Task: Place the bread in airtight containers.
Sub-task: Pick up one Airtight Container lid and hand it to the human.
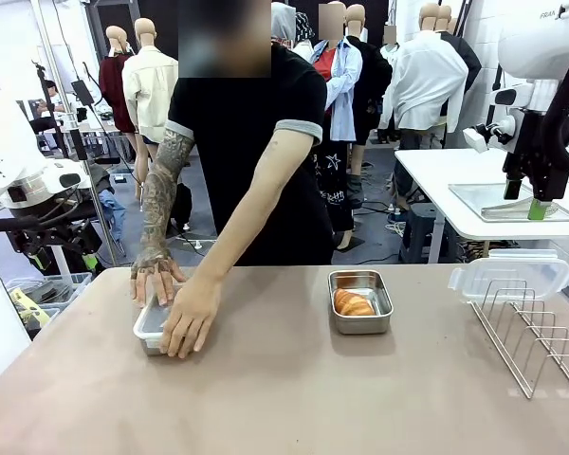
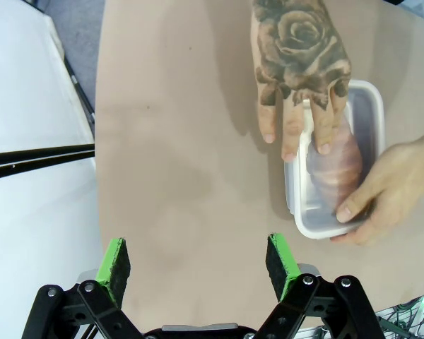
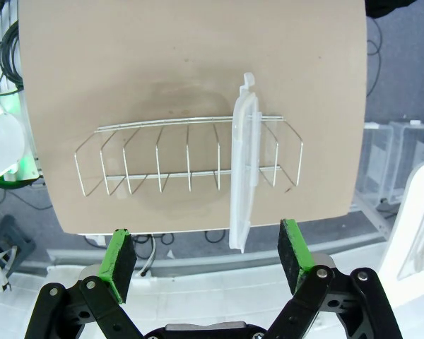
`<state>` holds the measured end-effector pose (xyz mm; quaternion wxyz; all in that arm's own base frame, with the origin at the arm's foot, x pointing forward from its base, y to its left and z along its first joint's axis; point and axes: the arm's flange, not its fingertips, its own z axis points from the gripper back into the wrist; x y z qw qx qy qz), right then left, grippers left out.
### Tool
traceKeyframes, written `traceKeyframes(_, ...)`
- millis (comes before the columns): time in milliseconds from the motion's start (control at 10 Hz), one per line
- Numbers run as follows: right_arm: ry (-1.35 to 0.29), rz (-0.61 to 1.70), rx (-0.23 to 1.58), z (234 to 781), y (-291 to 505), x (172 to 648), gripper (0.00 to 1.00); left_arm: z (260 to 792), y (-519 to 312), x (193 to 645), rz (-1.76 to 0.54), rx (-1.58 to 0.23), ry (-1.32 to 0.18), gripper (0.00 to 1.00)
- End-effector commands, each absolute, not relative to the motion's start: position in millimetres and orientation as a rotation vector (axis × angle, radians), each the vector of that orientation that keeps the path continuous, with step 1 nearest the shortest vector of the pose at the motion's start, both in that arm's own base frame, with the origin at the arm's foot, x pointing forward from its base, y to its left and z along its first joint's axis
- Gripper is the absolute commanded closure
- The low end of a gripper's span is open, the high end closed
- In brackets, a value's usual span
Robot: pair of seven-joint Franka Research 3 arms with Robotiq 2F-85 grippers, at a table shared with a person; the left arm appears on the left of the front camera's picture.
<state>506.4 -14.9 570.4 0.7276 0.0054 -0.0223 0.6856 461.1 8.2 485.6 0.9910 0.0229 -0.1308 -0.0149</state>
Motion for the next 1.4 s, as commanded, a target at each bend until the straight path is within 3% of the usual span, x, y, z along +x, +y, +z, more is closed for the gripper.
traceKeyframes(0,-0.037,1.512,0.014,570.3,-14.2,506.5,0.00,485.3,8.2,458.9,-0.013,0.052,-0.263,0.00)
traceKeyframes(1300,-0.037,1.512,0.014,570.3,-14.2,506.5,0.00,485.3,8.2,458.9,-0.013,0.052,-0.263,0.00)
